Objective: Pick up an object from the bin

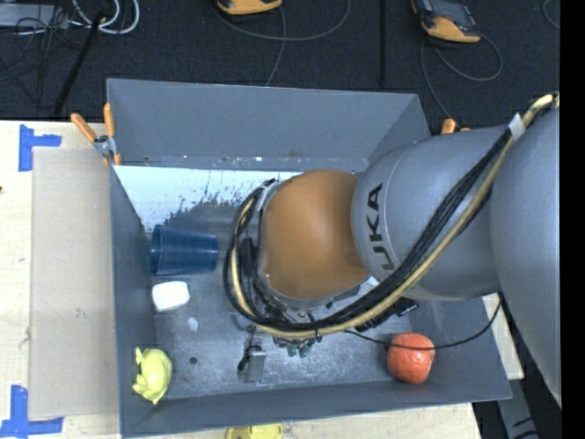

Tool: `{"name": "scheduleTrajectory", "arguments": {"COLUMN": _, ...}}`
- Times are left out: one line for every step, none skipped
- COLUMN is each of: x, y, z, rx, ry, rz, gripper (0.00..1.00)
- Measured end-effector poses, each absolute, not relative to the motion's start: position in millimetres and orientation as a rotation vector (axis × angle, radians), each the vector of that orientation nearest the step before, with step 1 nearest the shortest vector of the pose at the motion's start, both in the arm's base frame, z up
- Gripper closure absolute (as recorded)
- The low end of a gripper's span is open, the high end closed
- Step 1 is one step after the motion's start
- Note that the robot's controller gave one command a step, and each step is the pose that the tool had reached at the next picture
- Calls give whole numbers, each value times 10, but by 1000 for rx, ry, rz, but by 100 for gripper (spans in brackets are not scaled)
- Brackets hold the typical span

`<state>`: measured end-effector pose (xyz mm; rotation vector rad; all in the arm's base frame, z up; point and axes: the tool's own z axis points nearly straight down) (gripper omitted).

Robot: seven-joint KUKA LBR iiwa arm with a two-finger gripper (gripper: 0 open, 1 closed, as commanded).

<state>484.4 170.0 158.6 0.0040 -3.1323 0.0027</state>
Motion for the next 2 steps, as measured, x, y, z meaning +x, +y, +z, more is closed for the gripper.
{"name": "scheduleTrajectory", "arguments": {"x": 4864, "y": 1692, "z": 1628, "rx": -3, "ry": -3140, "rz": 1, "gripper": 0}}
{"name": "scheduleTrajectory", "arguments": {"x": 5251, "y": 1426, "z": 1701, "rx": -101, "ry": -3138, "rz": -2, "gripper": 0}}
